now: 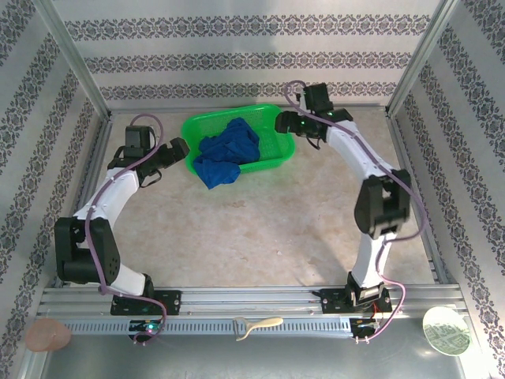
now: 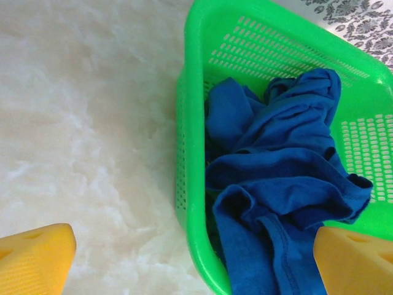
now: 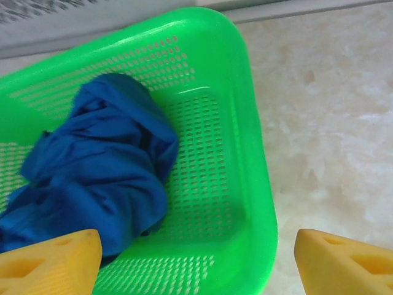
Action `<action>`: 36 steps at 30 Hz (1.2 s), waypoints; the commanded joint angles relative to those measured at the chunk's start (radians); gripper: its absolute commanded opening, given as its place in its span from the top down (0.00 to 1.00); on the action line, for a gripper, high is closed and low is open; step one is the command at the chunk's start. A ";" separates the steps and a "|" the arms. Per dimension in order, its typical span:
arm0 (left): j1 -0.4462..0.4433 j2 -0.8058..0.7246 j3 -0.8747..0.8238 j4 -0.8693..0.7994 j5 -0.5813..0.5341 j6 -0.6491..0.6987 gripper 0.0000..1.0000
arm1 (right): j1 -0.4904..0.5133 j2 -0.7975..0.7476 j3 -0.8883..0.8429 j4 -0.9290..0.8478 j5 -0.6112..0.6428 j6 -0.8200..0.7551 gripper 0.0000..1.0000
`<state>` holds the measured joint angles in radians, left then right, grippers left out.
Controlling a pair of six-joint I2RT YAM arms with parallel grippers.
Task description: Fold the inside-out t-shirt
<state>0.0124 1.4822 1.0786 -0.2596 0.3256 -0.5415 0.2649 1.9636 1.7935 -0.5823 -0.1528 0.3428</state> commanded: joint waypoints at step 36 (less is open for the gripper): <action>-0.140 -0.209 -0.144 0.069 0.039 -0.130 0.01 | 0.134 -0.870 -0.916 0.158 0.296 0.297 0.32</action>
<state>-0.1181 1.3048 0.9443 -0.2100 0.3660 -0.6609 0.3084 1.0615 0.9054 -0.4370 0.1055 0.6411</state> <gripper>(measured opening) 0.993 0.686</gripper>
